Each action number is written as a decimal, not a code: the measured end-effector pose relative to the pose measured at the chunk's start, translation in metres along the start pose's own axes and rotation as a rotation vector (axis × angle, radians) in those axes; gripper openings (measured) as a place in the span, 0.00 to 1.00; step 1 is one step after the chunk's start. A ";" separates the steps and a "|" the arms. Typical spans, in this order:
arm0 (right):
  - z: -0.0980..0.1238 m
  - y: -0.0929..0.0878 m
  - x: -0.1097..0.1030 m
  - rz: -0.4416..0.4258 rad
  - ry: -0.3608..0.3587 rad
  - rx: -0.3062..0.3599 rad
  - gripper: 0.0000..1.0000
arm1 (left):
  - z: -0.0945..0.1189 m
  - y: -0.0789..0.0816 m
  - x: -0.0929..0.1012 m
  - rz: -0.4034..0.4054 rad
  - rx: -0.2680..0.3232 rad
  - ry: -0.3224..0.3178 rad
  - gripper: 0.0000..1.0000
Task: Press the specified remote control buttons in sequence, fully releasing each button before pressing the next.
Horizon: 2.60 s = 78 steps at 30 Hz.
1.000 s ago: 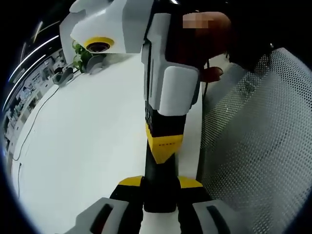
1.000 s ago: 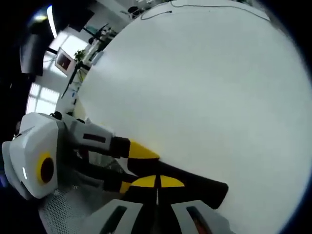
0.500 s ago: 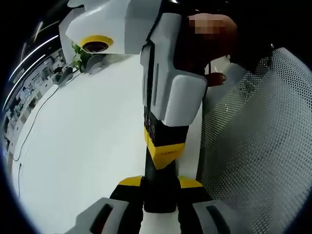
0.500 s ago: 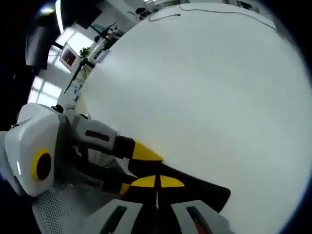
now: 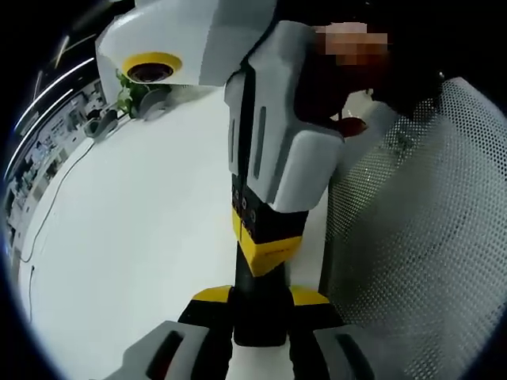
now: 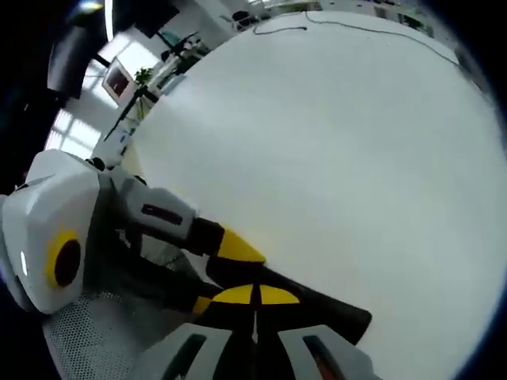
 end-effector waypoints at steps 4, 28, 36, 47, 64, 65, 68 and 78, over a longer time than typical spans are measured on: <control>0.001 0.000 0.000 -0.006 0.009 -0.005 0.00 | 0.000 0.000 0.000 0.003 0.002 0.001 0.25; 0.037 0.017 0.001 -0.042 -0.033 0.207 0.00 | 0.000 0.000 0.001 0.014 0.010 0.008 0.25; 0.117 0.047 -0.019 0.130 -0.212 0.621 0.00 | 0.000 -0.001 0.001 0.026 0.018 0.009 0.25; 0.198 0.023 -0.041 0.130 -0.371 0.884 0.20 | -0.001 0.004 0.001 0.020 -0.021 0.015 0.25; 0.202 -0.044 -0.043 0.109 -0.702 0.830 0.63 | -0.002 0.007 -0.005 -0.050 -0.062 -0.019 0.24; 0.202 -0.046 -0.043 0.109 -0.725 0.835 0.65 | -0.002 0.008 -0.006 -0.054 -0.066 -0.021 0.24; 0.196 -0.050 -0.045 0.095 -0.744 0.832 0.66 | -0.002 0.011 -0.009 -0.075 -0.085 -0.034 0.24; 0.185 -0.052 -0.042 0.078 -0.768 0.794 0.63 | -0.003 0.017 -0.019 -0.121 -0.134 -0.047 0.24</control>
Point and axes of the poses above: the point that each gripper's makers call its tool centre point, and the gripper's own axes: z roughly backward along the fingers, x roughly to its right, y roughly out of its top, the point moved 8 cm from there along z, roughly backward along the fingers, and after that the axes turned 15 degrees about z, right-handed, at the moved point
